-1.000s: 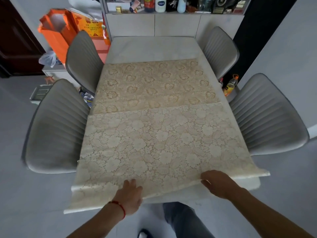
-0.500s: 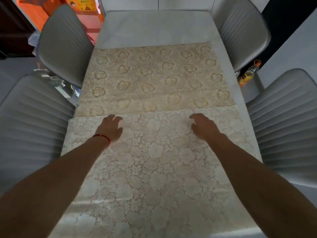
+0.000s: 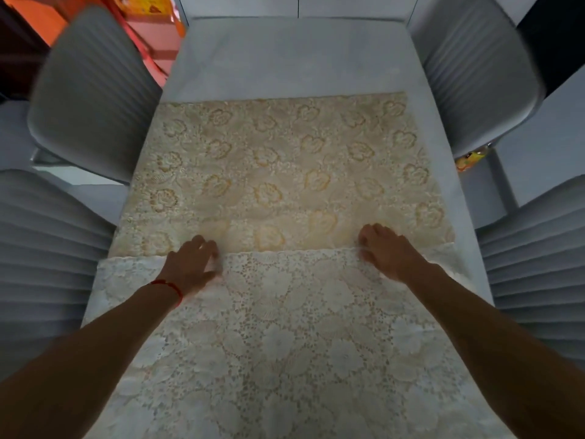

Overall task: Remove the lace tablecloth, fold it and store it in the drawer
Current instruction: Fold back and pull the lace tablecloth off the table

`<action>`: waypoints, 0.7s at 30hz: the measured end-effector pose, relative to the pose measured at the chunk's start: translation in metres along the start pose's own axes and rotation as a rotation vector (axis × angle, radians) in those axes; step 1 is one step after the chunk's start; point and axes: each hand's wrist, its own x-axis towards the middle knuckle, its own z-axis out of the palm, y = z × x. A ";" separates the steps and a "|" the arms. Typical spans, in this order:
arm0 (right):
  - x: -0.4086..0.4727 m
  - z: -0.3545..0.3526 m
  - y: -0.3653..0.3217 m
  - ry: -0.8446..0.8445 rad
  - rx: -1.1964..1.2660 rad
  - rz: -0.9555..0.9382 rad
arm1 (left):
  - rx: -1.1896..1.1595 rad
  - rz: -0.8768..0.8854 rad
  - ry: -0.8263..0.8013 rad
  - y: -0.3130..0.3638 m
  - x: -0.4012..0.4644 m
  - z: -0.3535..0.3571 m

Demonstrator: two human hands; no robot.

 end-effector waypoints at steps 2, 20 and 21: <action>-0.003 0.001 0.001 0.040 0.029 -0.027 | -0.030 0.013 -0.003 0.002 0.002 -0.002; 0.042 -0.117 -0.002 0.165 -0.184 -0.011 | 0.161 0.129 -0.264 0.002 0.049 -0.140; 0.060 -0.131 -0.004 0.203 -0.192 0.017 | 0.188 0.096 -0.237 0.008 0.067 -0.154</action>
